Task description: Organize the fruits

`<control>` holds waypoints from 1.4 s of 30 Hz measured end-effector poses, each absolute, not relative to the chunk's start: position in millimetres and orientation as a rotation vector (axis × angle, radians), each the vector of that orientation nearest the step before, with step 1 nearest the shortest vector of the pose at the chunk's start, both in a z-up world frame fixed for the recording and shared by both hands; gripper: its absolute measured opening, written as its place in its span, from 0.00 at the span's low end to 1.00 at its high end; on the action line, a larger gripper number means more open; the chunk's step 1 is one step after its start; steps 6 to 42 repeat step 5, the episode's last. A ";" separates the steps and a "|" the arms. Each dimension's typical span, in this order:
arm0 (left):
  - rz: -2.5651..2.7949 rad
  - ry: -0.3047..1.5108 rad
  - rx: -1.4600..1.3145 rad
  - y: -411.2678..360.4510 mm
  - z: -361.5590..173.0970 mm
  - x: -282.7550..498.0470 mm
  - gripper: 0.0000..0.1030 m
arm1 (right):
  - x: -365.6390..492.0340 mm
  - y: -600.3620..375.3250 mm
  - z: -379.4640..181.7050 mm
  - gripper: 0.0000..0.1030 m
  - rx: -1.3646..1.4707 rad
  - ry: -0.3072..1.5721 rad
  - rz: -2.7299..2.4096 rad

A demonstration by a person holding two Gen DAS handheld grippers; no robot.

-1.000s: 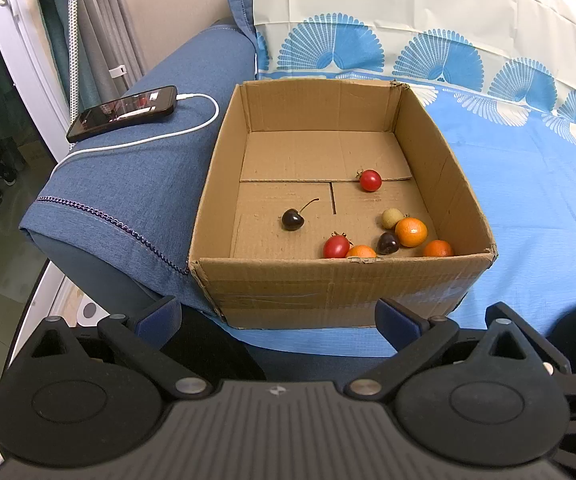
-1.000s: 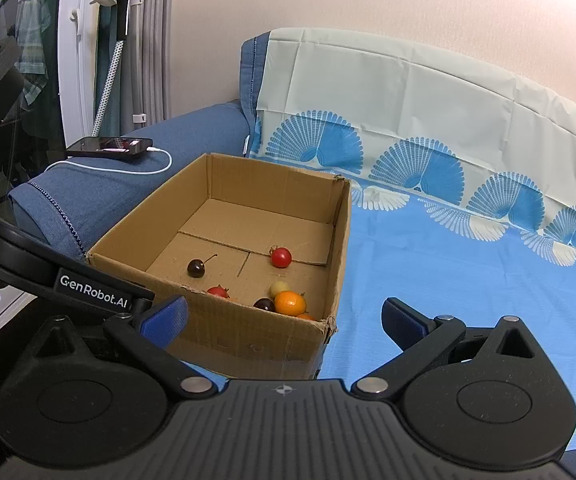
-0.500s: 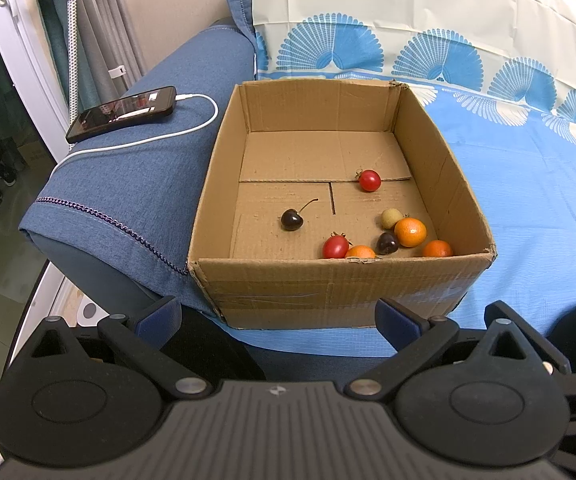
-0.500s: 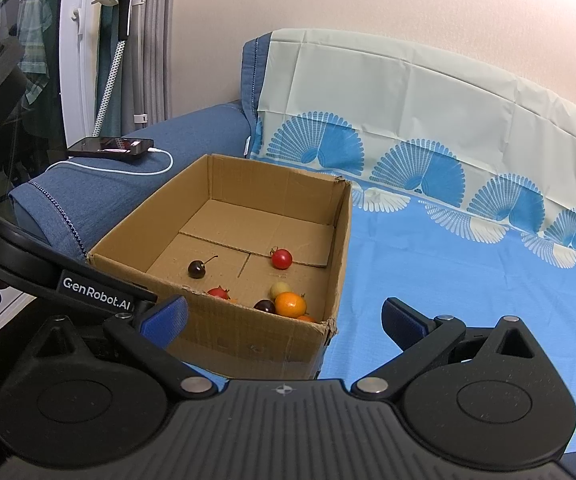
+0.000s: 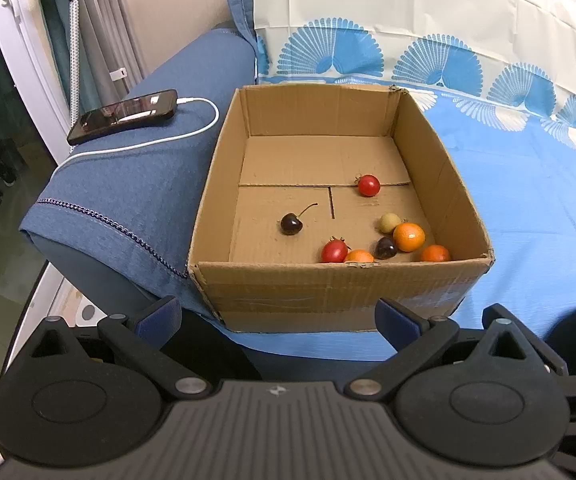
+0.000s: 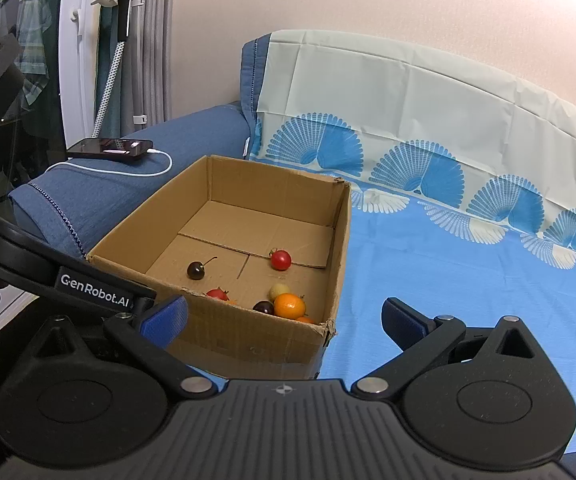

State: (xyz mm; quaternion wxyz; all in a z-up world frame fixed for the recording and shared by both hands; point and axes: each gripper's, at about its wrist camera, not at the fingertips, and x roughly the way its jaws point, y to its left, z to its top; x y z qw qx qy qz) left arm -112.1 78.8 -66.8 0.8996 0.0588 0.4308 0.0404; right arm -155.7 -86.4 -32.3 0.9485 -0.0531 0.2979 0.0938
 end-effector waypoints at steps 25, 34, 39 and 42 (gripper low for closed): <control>0.093 0.876 0.120 80.0 -65.5 -113.4 1.00 | -156.2 -87.2 -30.6 0.99 -0.103 0.600 0.200; 0.093 0.876 0.120 80.0 -65.5 -113.4 1.00 | -156.2 -87.2 -30.6 0.99 -0.103 0.600 0.200; 0.093 0.876 0.120 80.0 -65.5 -113.4 1.00 | -156.2 -87.2 -30.6 0.99 -0.103 0.600 0.200; 0.093 0.876 0.120 80.0 -65.5 -113.4 1.00 | -156.2 -87.2 -30.6 0.99 -0.103 0.600 0.200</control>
